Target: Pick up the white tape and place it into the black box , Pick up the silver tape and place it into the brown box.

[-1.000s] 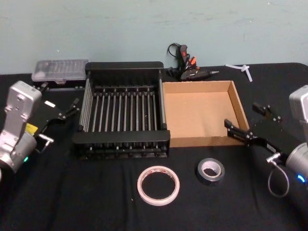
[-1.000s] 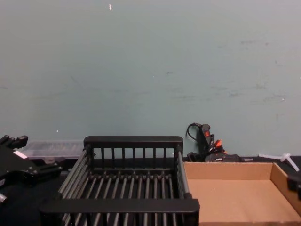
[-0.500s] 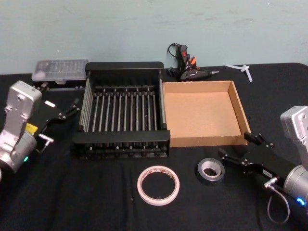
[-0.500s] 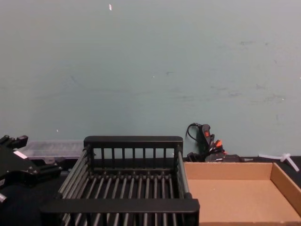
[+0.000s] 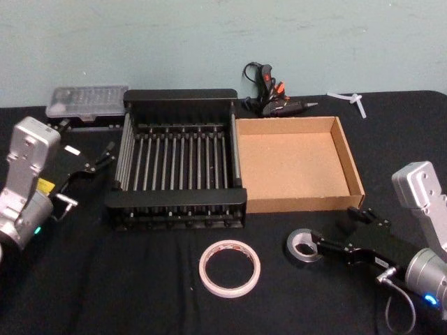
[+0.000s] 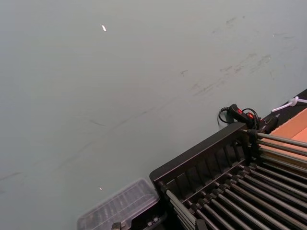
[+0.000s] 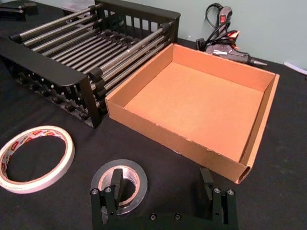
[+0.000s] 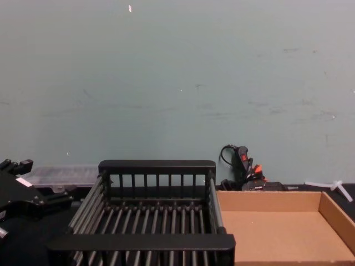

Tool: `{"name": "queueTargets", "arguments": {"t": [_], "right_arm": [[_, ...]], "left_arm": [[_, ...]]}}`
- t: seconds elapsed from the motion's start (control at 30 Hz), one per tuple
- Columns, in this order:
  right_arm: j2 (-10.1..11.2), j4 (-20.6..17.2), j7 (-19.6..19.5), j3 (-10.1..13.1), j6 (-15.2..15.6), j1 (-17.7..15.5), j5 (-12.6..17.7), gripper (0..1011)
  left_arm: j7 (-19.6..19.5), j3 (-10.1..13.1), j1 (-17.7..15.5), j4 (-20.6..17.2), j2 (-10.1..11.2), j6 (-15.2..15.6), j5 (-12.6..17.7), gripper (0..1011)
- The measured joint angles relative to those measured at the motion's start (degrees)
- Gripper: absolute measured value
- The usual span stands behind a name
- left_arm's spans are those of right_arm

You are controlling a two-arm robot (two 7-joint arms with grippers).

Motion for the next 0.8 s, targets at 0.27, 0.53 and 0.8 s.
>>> {"name": "queueTargets", "arguments": {"t": [0.27,0.53,0.8], "right_arm": [[-1.12,0.99,0.79,-0.36,0.98,0.58,-1.74,1002],[-2.14,1.67,1.49,-0.42,1.69,0.87,-3.07,1002],[-3.1,2.28,2.0,-0.28,2.12,1.1,-4.41,1002]], "left_arm": [[0.0,0.0,0.0,0.0,0.0,0.0,0.0,1001],[0.0,0.0,0.0,0.0,0.0,0.0,0.0,1001],[0.0,0.0,0.0,0.0,0.0,0.0,0.0,1001]]}}
